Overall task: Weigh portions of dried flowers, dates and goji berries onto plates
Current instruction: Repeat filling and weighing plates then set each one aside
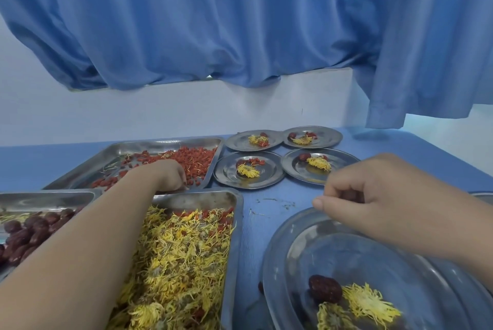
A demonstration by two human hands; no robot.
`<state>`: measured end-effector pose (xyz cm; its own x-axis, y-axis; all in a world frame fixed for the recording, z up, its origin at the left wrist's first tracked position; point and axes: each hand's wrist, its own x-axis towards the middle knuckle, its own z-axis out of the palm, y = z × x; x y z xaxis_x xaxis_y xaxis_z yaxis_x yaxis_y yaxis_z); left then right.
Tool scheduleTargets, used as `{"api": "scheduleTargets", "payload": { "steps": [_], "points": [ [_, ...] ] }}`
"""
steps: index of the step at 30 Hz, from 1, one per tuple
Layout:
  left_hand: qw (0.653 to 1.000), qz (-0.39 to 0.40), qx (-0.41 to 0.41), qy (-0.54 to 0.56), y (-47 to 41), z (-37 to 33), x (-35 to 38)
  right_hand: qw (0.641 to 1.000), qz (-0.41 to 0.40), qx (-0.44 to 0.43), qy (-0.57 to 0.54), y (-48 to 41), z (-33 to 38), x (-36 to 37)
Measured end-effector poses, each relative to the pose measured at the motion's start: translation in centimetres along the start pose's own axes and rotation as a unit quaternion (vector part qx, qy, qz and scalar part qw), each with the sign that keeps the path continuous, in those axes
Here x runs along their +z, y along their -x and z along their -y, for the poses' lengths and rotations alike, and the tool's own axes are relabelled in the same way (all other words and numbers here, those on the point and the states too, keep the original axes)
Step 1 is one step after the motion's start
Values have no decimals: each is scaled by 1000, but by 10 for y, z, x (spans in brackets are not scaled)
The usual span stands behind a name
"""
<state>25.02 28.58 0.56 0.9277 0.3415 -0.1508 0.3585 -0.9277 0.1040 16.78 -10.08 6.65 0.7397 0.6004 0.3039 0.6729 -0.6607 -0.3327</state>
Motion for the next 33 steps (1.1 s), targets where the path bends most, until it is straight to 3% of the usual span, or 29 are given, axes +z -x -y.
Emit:
{"api": "scheduleTargets", "payload": {
  "steps": [10, 25, 33],
  "points": [
    [998, -33, 13, -57, -4, 6, -2, 1000, -5, 5, -6, 0, -3, 0],
    [997, -24, -8, -76, -3, -2, -1, 1000, -3, 11, -8, 0, -4, 0],
    [999, -46, -9, -3, -1, 8, -9, 1000, -17, 6, 0, 0, -4, -4]
  ]
}}
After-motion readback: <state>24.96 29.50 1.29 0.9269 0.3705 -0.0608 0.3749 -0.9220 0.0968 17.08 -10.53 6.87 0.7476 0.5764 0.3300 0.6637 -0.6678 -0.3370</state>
